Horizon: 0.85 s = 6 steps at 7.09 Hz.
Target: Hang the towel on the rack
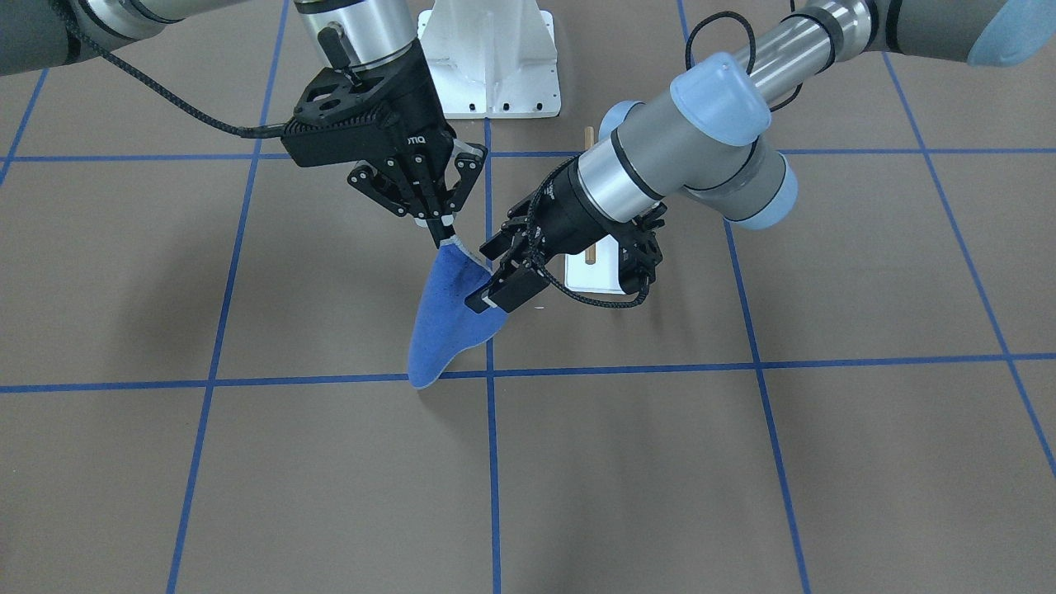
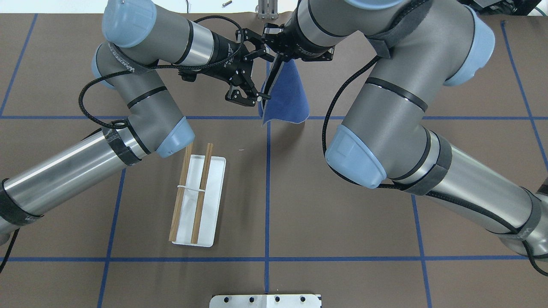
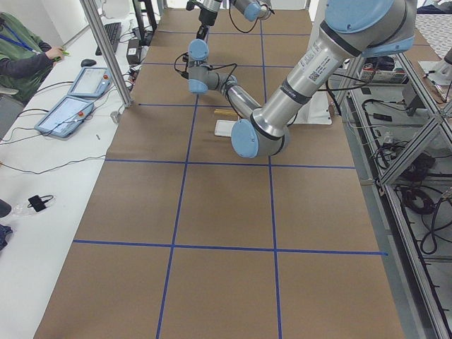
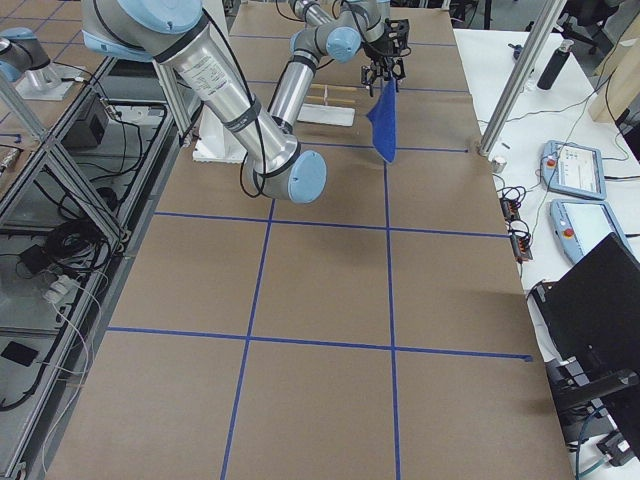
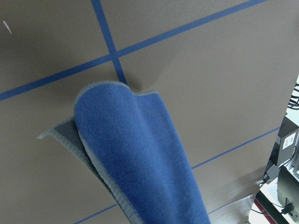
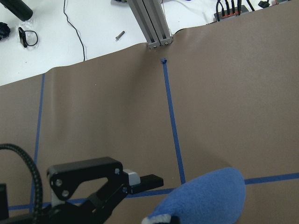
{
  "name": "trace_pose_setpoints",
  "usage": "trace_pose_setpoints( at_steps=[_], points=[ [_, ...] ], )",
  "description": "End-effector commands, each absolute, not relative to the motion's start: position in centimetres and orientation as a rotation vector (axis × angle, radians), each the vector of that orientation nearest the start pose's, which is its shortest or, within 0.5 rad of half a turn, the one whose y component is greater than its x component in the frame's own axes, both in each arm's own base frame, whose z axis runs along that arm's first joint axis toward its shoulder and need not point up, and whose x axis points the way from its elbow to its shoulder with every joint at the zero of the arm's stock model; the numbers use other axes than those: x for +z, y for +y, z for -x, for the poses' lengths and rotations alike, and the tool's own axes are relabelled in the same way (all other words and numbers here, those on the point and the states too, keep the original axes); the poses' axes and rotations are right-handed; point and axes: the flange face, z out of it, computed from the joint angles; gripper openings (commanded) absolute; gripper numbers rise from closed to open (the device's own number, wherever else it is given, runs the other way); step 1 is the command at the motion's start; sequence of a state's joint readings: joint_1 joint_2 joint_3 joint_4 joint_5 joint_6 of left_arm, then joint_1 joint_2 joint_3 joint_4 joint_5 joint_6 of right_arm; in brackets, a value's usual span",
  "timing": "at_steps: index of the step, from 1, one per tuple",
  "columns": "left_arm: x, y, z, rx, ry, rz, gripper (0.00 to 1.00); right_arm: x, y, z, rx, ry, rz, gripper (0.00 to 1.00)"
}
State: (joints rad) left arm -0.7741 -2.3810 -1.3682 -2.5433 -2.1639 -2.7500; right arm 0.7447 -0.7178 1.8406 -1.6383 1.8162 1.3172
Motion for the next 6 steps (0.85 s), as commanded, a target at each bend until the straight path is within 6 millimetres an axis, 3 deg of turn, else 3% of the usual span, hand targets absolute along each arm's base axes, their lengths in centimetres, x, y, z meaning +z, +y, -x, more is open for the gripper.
trace_pose_setpoints(
  at_steps=[1,2,5,6],
  points=[
    [13.3,-55.3,-45.2,-1.054,1.493,0.806,0.20,4.8,-50.2,38.3,0.313,-1.037,-0.310,0.00],
    [13.2,-55.4,-45.1,-1.059,1.516,0.794,0.02,4.8,-50.2,38.3,0.313,-1.037,-0.310,0.00],
    [13.6,-55.3,-44.7,-1.042,1.547,0.787,0.00,5.3,-50.2,38.3,0.314,-1.030,-0.306,0.00],
    [13.8,-55.3,-44.7,-1.042,1.546,0.785,0.00,6.1,-50.2,38.4,0.316,-1.020,-0.298,0.70]
  ],
)
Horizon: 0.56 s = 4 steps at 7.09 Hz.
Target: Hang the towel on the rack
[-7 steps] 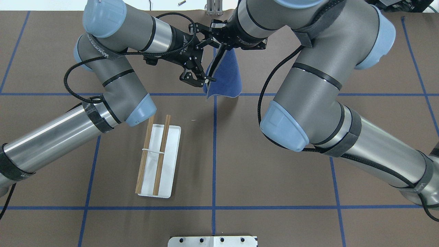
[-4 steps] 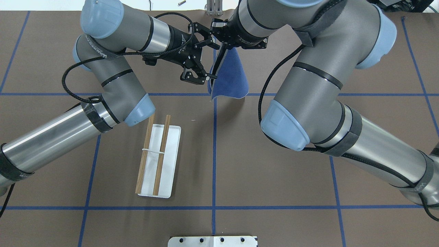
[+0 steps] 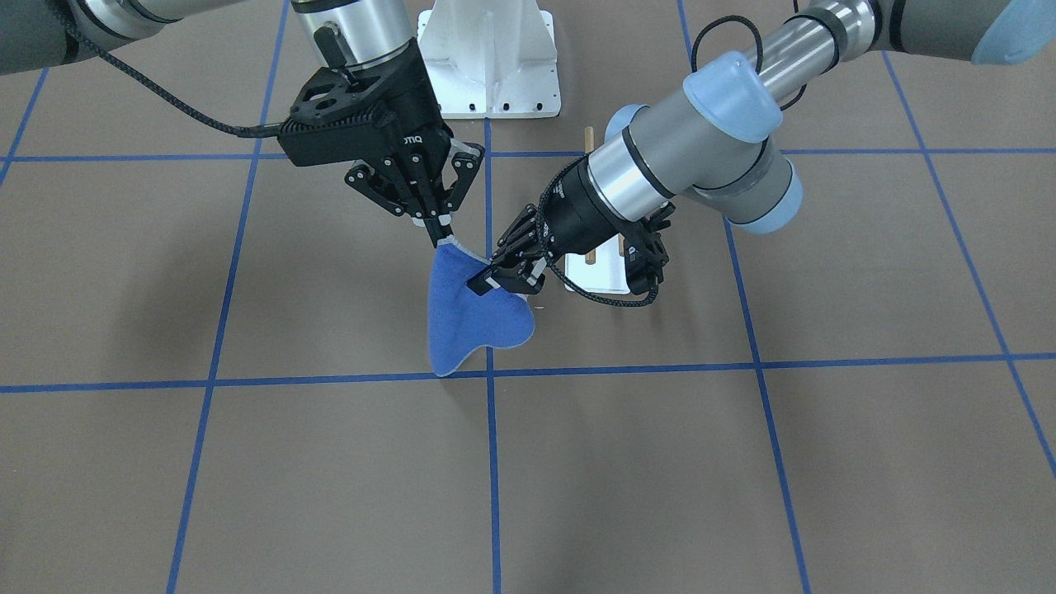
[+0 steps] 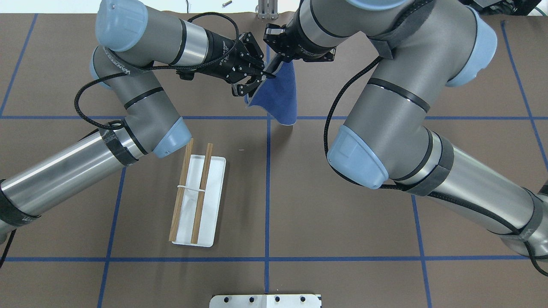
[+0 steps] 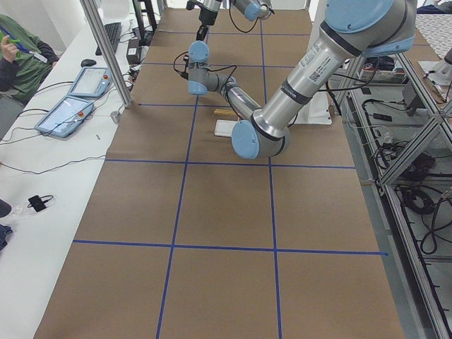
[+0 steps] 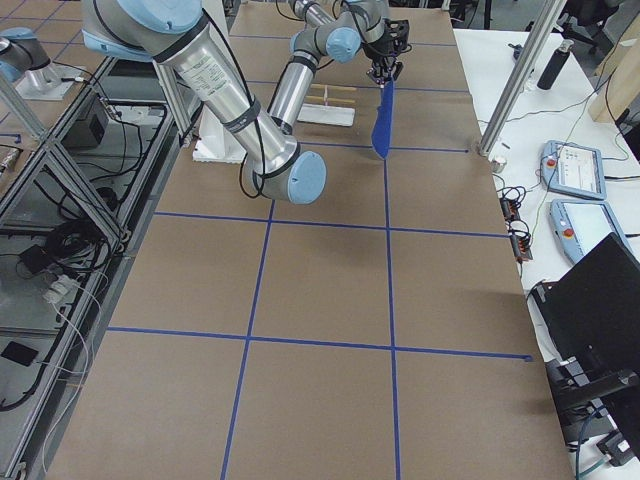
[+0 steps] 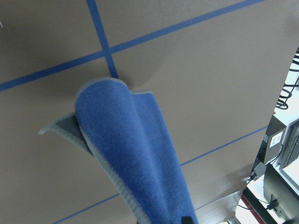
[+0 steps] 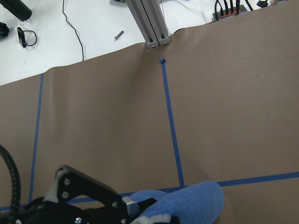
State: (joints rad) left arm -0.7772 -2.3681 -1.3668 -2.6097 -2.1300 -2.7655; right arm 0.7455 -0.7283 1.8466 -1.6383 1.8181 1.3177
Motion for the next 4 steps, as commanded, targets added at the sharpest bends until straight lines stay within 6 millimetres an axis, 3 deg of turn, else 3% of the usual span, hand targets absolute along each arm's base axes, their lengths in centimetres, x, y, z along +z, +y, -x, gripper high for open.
trace_pose_setpoints(
  at_steps=[1,3,4],
  points=[
    [13.8,-55.6,-44.4,-1.046,1.549,0.781,0.00,6.9,-49.9,38.0,0.319,-1.015,-0.299,0.99],
    [13.8,-57.1,-42.4,-1.073,1.567,0.760,0.00,8.7,-49.7,35.0,0.321,-1.017,-0.291,1.00],
    [13.8,-57.7,-41.4,-1.073,1.573,0.745,0.00,10.8,-51.1,32.3,0.283,-1.027,-0.213,1.00]
  ],
)
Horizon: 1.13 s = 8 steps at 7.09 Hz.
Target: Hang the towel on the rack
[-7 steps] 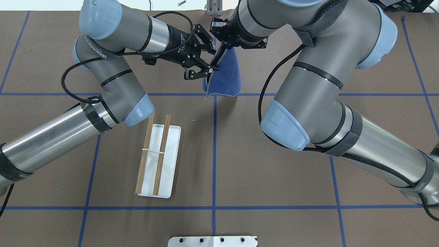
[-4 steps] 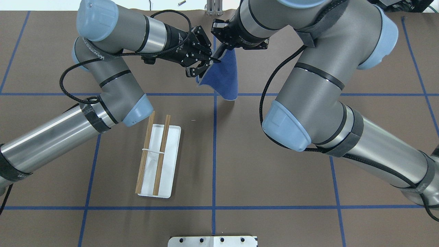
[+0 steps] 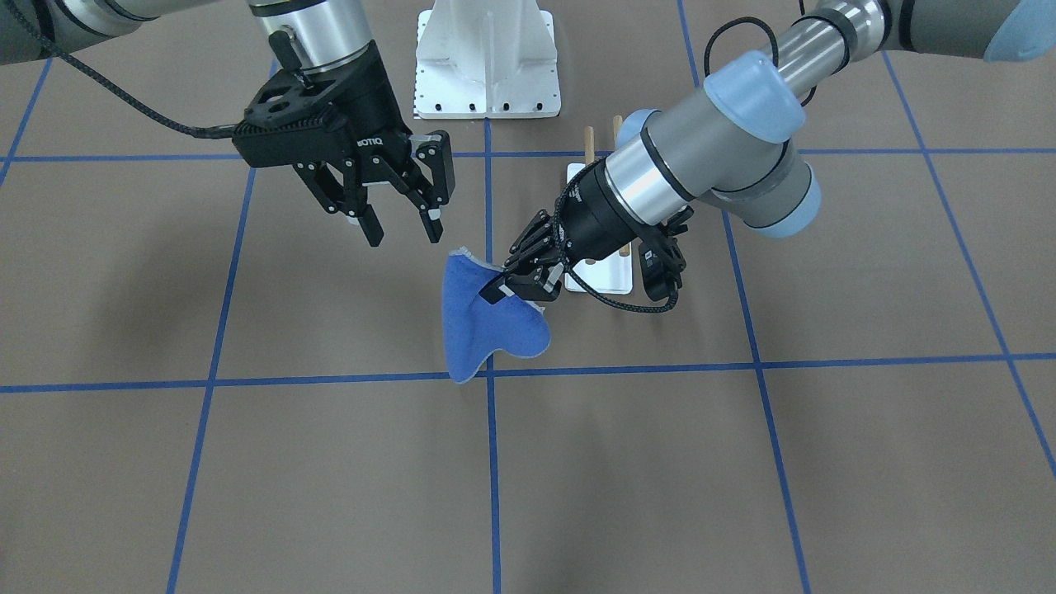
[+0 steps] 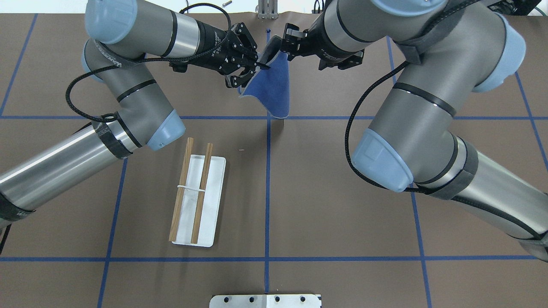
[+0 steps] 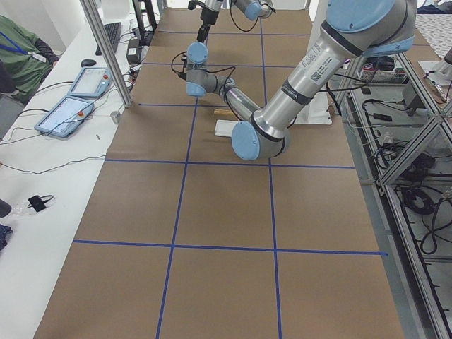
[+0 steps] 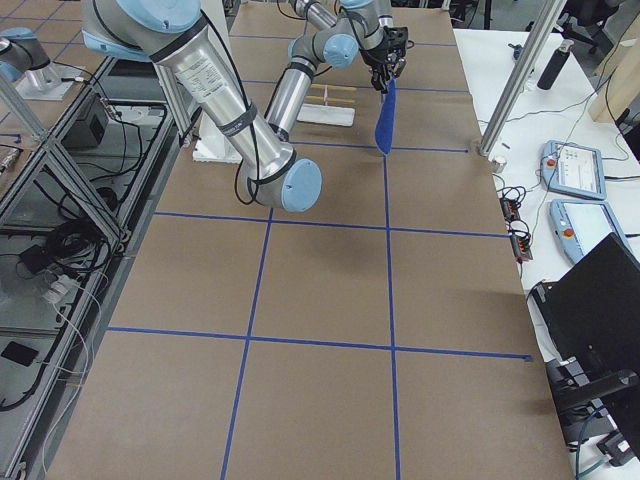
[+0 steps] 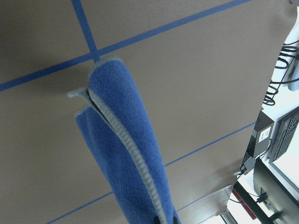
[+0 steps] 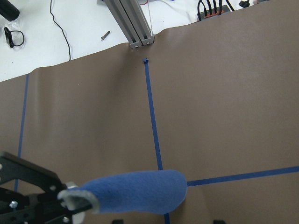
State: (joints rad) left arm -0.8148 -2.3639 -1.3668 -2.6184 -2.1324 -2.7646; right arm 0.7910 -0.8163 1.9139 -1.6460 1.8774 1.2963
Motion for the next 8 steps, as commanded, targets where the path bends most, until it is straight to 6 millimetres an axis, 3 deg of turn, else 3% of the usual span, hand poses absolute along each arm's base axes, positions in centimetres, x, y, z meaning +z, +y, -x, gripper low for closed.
trace_pose_setpoints(
  at_steps=[1,3,5,7,8],
  points=[
    [13.7,-58.1,-40.7,-1.066,1.582,0.729,0.00,13.4,-52.4,29.6,0.228,-1.005,-0.209,1.00],
    [15.0,-55.5,-39.1,-0.855,1.589,0.650,0.00,18.1,-55.3,28.1,0.150,-0.910,-0.242,1.00],
    [14.7,-52.6,-37.6,-0.597,1.602,0.560,0.00,22.7,-58.7,28.9,0.070,-0.819,-0.226,1.00],
    [19.8,-49.2,-36.2,-0.245,1.568,0.416,0.00,26.4,-61.6,28.1,-0.003,-0.754,-0.225,1.00],
    [22.2,-48.5,-36.2,-0.086,1.544,0.371,0.00,27.6,-62.0,27.7,-0.011,-0.739,-0.219,1.00]
  ],
)
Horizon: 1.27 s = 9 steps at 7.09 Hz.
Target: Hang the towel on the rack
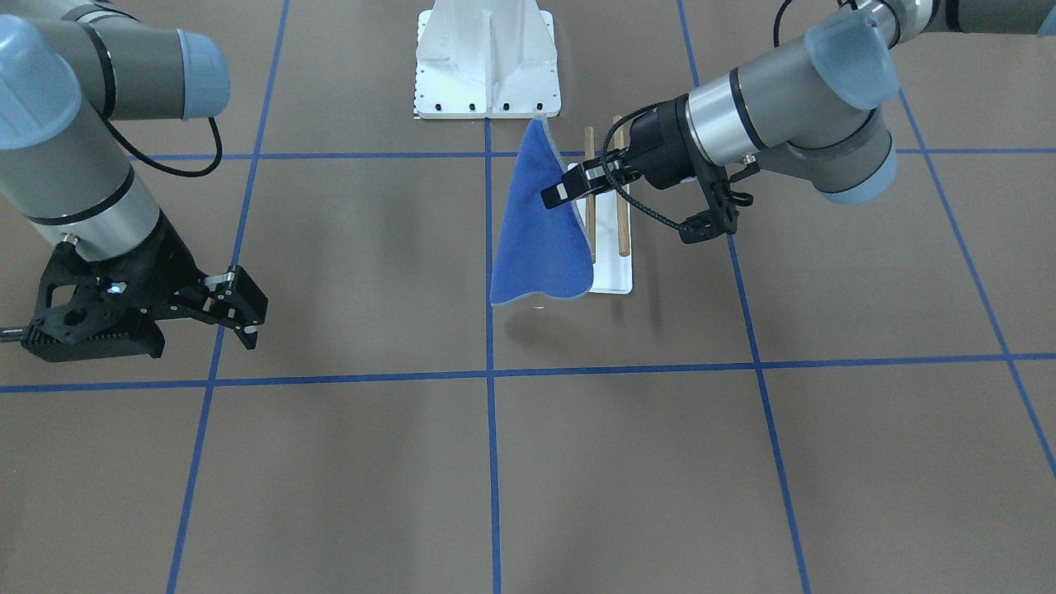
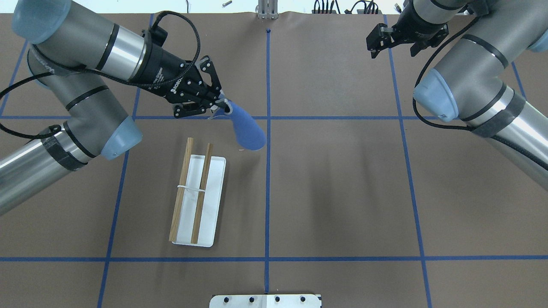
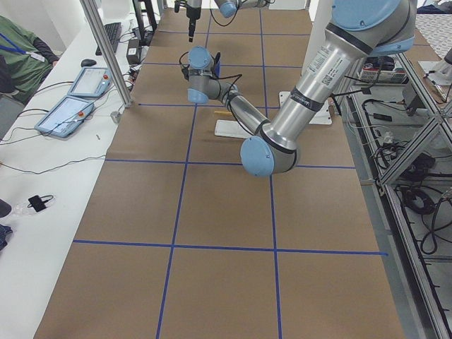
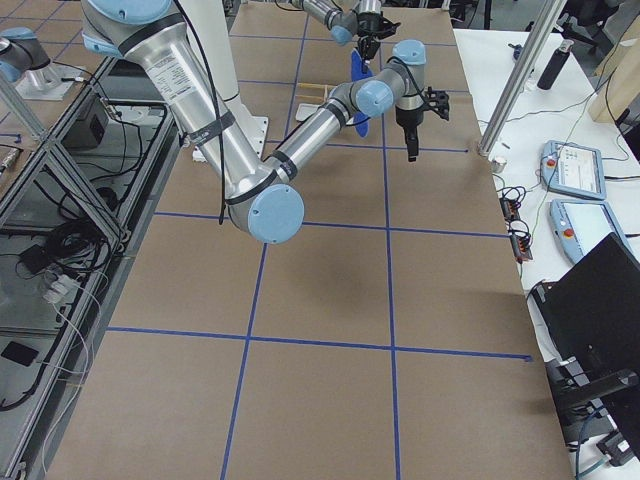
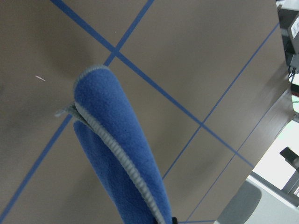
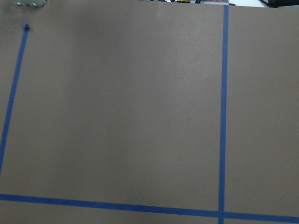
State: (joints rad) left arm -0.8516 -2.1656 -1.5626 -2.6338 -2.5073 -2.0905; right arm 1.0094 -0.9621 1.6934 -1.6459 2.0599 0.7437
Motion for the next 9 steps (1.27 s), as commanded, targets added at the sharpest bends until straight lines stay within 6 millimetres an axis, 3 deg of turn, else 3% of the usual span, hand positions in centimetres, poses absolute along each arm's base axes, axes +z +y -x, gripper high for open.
trace_pose_setpoints(
  at_steps=[1,4,5,7,9],
  points=[
    [24.0,-48.4,-36.6,0.043,1.534,0.312,0.00,28.2,-62.5,26.5,-0.017,-0.729,-0.226,1.00],
    [27.2,-49.5,-37.2,0.252,1.528,0.176,0.00,30.1,-63.7,24.2,-0.041,-0.721,-0.217,1.00],
    [29.9,-50.7,-35.6,0.258,1.512,0.129,0.00,29.9,-63.7,24.2,-0.041,-0.723,-0.220,1.00],
    [32.4,-52.8,-31.3,0.285,1.509,0.122,0.00,29.8,-63.8,24.2,-0.041,-0.724,-0.222,1.00],
    [35.4,-51.9,-32.1,0.306,1.490,0.109,0.00,29.9,-63.7,24.2,-0.040,-0.723,-0.221,1.00]
  ],
)
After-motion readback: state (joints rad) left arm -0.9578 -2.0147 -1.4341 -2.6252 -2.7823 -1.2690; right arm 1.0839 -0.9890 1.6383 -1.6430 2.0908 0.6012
